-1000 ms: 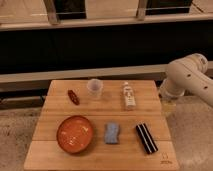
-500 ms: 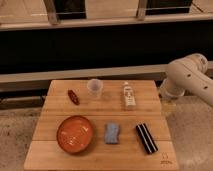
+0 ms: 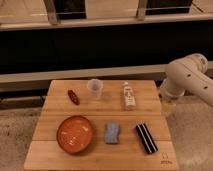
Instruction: Pick up the ceramic bowl
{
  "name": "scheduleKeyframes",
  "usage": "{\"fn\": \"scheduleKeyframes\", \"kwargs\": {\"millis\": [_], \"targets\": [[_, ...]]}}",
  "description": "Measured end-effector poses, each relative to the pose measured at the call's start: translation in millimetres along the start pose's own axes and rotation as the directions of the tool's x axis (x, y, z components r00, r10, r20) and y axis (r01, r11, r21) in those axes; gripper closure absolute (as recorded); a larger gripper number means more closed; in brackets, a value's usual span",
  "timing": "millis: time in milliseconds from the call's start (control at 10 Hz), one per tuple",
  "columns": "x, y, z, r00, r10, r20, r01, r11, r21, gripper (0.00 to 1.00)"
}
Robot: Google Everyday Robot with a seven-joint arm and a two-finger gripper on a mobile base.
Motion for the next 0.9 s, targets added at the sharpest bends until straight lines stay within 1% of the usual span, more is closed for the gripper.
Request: {"fn": "scheduleKeyframes", "kwargs": {"millis": [600, 800, 900], "targets": [[-0.1, 0.0, 0.0, 1.000, 0.000, 0.000, 0.000, 1.000, 0.000, 0.20], [-9.9, 3.3, -4.1, 0.999, -0.033, -0.003, 0.033, 0.999, 0.009, 0.20], [-26.9, 6.0, -7.8, 0.998, -0.067, -0.007, 0.067, 0.998, 0.015, 0.20]]}}
